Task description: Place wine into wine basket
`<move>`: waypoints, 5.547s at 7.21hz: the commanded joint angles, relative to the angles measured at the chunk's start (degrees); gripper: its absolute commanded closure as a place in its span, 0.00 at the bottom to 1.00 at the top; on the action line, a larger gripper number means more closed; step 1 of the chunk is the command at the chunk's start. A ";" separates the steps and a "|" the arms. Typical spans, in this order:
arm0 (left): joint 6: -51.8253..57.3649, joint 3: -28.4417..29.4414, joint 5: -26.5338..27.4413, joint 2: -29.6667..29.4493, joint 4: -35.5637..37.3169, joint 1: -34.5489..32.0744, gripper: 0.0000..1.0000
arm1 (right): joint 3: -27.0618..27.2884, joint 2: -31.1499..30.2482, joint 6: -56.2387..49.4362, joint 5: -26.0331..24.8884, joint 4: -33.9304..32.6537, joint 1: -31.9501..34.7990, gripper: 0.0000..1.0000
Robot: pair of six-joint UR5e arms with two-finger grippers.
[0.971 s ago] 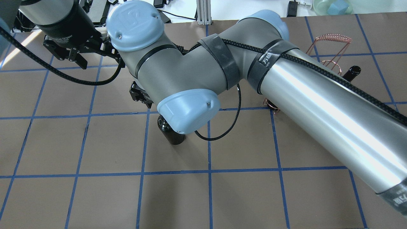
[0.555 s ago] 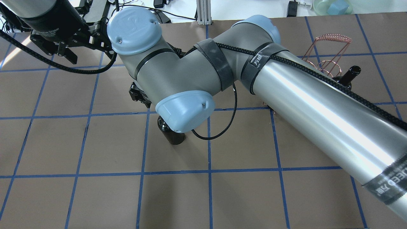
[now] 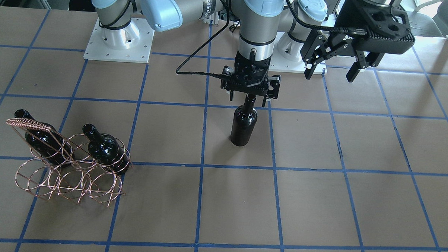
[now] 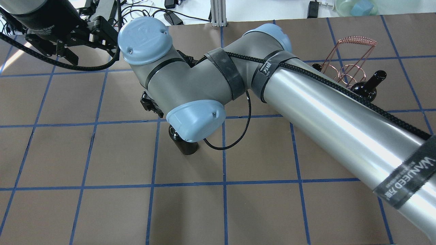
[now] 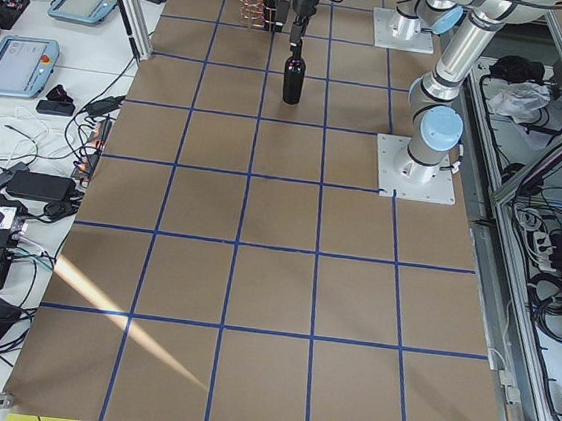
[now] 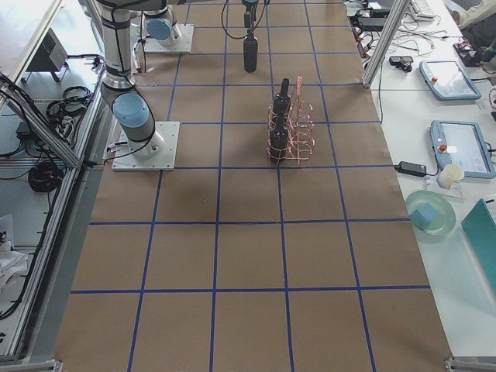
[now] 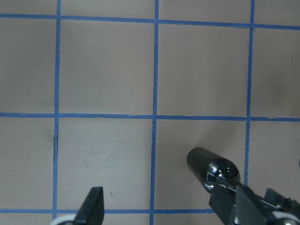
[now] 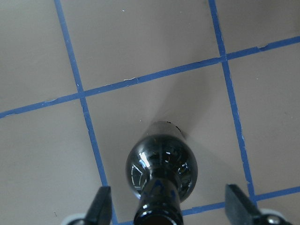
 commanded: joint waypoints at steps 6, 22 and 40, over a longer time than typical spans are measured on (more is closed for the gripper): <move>0.71 -0.01 -1.14 0.68 -0.09 1.99 0.00 | 0.13 0.90 -0.06 0.54 0.05 0.62 0.63; -1.66 -2.54 5.08 -0.46 -5.34 -8.08 0.00 | -0.05 -24.85 -47.41 0.02 28.99 -42.32 0.88; 5.89 2.06 7.65 -1.24 -4.79 1.99 0.00 | 6.79 -14.31 -52.71 -1.39 9.22 -45.52 0.91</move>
